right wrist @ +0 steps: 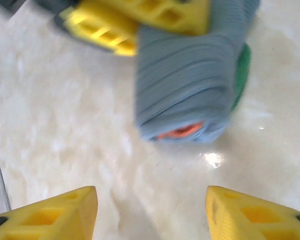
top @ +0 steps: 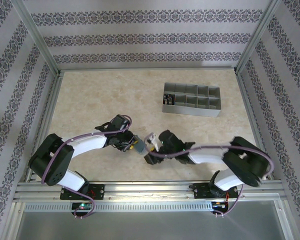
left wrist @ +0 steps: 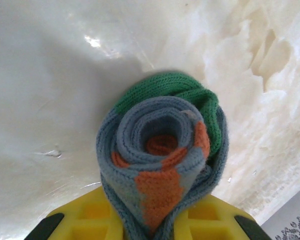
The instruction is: Roll the socks
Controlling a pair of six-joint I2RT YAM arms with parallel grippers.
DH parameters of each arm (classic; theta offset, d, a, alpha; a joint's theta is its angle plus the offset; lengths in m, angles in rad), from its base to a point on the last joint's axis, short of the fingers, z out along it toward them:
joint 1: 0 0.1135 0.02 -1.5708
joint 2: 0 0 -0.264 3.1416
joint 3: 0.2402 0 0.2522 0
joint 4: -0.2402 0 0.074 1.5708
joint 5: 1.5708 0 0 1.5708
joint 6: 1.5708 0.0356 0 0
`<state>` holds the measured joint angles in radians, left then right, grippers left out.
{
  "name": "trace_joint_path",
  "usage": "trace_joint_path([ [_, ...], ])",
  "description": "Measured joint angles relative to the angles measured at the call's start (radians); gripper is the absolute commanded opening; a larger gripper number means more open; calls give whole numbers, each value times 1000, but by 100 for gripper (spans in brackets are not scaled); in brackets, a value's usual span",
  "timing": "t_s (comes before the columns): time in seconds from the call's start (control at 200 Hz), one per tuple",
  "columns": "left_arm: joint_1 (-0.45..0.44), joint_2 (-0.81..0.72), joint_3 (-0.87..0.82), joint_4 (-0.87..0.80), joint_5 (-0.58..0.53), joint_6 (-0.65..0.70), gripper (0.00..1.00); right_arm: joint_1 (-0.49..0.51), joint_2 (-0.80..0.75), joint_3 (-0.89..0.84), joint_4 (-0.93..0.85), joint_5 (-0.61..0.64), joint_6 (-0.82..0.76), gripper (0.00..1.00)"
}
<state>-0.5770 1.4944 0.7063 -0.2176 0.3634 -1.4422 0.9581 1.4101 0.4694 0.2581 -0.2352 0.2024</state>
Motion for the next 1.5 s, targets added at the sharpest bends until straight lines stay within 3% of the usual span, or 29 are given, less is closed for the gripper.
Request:
trace_joint_path([
  [0.11,1,4,22,-54,3,7,11,113,-54,-3,-22,187,-124,63],
  [0.25,9,32,61,-99,16,25,11,200,11,63,-50,397,-257,64],
  [0.505,32,60,92,-135,60,56,14,248,207,230,-38,613,-410,63],
  [0.605,40,61,93,-136,72,63,19,246,279,278,-44,631,-423,55],
  [0.689,43,61,93,-137,77,71,28,235,334,304,-48,639,-410,35],
  [0.824,56,54,94,-142,68,73,48,218,346,316,-45,612,-363,10],
  [0.944,76,24,83,-142,49,65,60,179,337,305,-23,522,-299,0],
  [1.089,94,-20,41,-99,33,47,72,113,315,272,25,380,-241,0],
  [1.499,101,36,-11,146,57,16,77,-97,345,245,150,-73,2,0],
])
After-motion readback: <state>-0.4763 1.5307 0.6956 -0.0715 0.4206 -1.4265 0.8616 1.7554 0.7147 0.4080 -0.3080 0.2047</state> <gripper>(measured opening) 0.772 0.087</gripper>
